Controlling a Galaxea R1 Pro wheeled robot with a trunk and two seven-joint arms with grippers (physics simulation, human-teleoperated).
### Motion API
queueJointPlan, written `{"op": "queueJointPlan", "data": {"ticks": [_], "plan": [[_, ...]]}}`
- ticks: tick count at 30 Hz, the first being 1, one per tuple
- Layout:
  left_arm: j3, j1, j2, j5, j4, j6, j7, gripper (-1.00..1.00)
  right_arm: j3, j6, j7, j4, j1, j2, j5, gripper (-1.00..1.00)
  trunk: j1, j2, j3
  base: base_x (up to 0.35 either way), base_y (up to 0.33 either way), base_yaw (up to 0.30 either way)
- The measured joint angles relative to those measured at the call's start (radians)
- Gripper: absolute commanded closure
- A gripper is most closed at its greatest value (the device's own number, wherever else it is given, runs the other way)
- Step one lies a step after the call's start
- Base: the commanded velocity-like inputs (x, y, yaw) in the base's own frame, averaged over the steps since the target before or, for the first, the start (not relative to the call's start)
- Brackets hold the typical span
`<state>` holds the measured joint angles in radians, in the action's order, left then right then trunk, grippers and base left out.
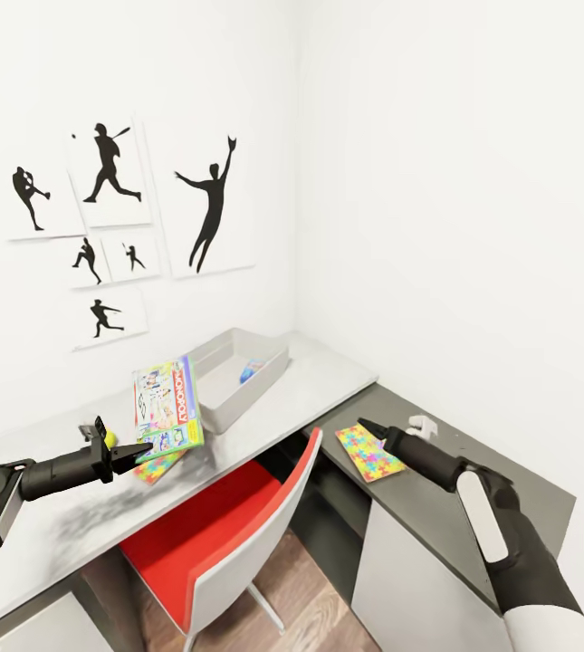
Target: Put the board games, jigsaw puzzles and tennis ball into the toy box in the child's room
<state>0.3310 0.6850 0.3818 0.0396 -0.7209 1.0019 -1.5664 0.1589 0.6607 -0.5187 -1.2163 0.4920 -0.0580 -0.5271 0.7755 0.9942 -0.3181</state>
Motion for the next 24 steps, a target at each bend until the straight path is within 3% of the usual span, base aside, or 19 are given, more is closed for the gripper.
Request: {"op": "queueJointPlan", "data": {"ticks": [3, 5, 7, 12, 16, 24], "plan": [[0.0, 0.0, 0.0, 0.0, 0.0, 0.0, 0.0, 1.0, -0.001, 0.095, 0.163, -0.082, 0.014, 0.005, -0.015, -1.0, 0.0, 0.0, 0.0, 0.103, 0.0, 0.0], [0.0, 0.0, 0.0, -0.001, 0.0, 0.0, 0.0, 1.0, -0.001, 0.143, 0.274, -0.108, 0.044, 0.028, -0.024, -1.0, 0.0, 0.0, 0.0, 0.101, 0.0, 0.0], [0.0, 0.0, 0.0, -0.001, 0.0, 0.0, 0.0, 1.0, 0.0, 0.185, 0.344, -0.118, 0.065, 0.052, -0.028, -1.0, 0.0, 0.0, 0.0, 0.105, 0.0, 0.0], [-0.001, 0.0, 0.0, -0.001, 0.0, 0.0, 0.0, 1.0, 0.003, 0.216, 0.383, -0.14, 0.075, 0.066, -0.029, -1.0, 0.0, 0.0, 0.0, 0.057, 0.0, 0.0], [0.005, 0.0, -0.006, 0.003, 0.0, 0.002, 0.0, 1.0, -0.02, 0.238, 0.397, -0.121, 0.076, 0.088, -0.033, -1.0, -0.015, -0.028, 0.012, 0.0, 0.0, 0.0], [0.004, 0.0, -0.006, 0.003, 0.0, 0.003, 0.0, 1.0, -0.027, 0.228, 0.394, -0.09, 0.055, 0.093, -0.036, -1.0, -0.046, -0.084, 0.038, 0.0, 0.0, 0.0]]}}
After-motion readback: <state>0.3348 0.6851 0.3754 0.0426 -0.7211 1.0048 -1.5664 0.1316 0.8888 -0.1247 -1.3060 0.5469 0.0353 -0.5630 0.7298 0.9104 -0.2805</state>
